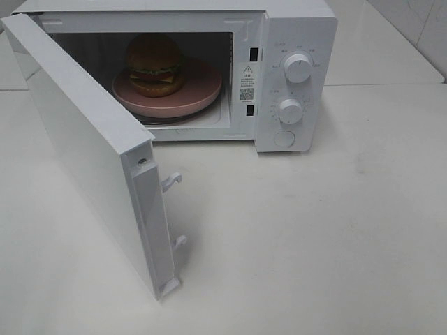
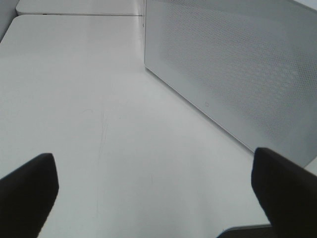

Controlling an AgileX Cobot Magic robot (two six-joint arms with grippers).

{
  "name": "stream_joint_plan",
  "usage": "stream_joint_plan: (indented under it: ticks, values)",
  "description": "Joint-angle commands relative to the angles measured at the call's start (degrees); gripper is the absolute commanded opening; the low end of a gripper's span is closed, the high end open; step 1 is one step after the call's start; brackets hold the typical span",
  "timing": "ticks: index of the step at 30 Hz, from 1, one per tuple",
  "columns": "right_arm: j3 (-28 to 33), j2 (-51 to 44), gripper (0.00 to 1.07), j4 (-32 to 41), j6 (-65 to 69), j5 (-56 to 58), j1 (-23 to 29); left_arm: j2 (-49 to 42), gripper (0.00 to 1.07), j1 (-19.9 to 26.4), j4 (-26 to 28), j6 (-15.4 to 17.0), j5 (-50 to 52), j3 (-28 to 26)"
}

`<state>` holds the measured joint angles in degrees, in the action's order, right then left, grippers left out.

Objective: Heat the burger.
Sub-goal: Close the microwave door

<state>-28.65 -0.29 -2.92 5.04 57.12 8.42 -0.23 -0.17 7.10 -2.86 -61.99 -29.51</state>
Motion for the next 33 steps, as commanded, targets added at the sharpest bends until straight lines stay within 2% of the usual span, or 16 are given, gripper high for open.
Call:
stream_joint_plan:
  ticks: [1,33]
  values:
    - [0.17,-1.55,0.71,-0.06,0.17,-0.17,-0.29,-0.86,0.98,0.0,0.4,0.23,0.57,-0.06]
    - [0.17,-1.55,0.71,0.0,0.11,-0.17,-0.29,1.09,0.98,0.0,1.32,0.11,0.97,-0.23]
